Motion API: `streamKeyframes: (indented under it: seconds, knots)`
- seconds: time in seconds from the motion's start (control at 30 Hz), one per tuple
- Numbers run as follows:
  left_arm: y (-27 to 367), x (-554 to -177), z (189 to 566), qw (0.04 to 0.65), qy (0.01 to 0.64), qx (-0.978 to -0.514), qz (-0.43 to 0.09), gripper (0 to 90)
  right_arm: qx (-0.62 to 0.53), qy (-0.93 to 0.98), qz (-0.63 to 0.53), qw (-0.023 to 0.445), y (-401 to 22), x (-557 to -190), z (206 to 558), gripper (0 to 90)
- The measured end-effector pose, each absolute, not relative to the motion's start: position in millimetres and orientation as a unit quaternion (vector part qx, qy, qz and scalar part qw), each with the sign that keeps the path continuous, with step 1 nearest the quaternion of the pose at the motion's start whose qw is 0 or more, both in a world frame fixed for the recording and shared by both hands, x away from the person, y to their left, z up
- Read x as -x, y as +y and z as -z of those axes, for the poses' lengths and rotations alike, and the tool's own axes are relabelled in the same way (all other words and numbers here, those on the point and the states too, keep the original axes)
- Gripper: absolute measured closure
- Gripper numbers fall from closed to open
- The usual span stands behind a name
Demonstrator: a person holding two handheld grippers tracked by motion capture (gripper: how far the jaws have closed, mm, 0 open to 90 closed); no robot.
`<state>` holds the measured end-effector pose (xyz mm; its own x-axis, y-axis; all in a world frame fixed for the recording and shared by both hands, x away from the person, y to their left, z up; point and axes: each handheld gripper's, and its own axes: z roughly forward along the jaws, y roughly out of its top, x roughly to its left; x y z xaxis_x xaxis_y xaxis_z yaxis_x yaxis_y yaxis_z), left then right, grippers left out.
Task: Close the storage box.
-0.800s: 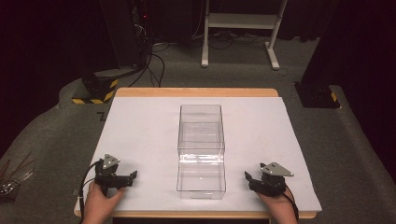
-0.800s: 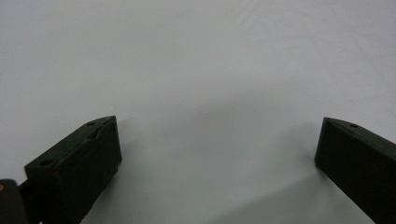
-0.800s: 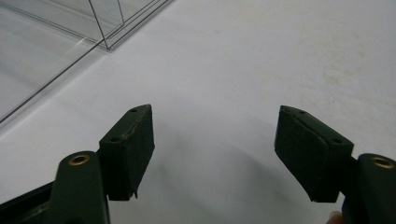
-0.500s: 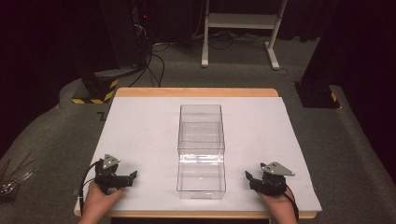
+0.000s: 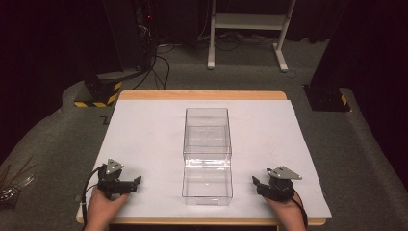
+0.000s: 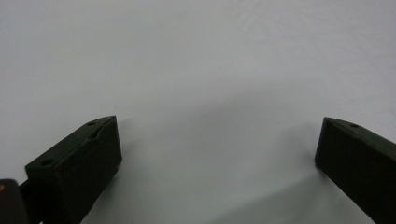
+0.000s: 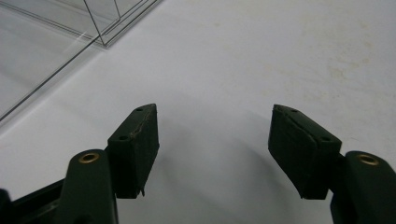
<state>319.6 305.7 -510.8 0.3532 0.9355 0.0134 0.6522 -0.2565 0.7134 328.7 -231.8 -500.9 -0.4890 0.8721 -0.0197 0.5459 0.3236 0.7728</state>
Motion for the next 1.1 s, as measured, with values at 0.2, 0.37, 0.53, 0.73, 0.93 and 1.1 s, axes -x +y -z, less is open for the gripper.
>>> streamKeyframes:
  seconds: [0.2, 0.37, 0.53, 0.73, 0.93, 1.1]
  knots:
    - [305.8, -319.7, 510.8, 0.315, 0.522, -0.760, -0.225, 0.6, -0.447, 0.783, -0.371, 0.223, -232.3, -328.9, 500.4, 36.1]
    - [305.7, -319.6, 510.7, 0.314, 0.522, -0.760, -0.225, 0.6, -0.442, 0.782, -0.381, 0.219, -230.1, -331.0, 498.7, 37.3]
    - [305.7, -319.5, 510.7, 0.314, 0.522, -0.760, -0.226, 0.6, -0.439, 0.782, -0.385, 0.219, -227.4, -332.0, 496.2, 36.5]
    - [305.8, -319.6, 510.7, 0.315, 0.522, -0.760, -0.225, 0.6, -0.438, 0.778, -0.392, 0.223, -227.1, -330.8, 491.0, 36.5]
    - [305.8, -319.6, 510.7, 0.315, 0.522, -0.760, -0.225, 0.6, -0.432, 0.777, -0.400, 0.226, -223.7, -329.3, 483.8, 36.2]
    - [305.8, -319.7, 510.7, 0.314, 0.523, -0.760, -0.225, 0.6, -0.429, 0.777, -0.402, 0.227, -218.9, -329.2, 478.9, 35.8]
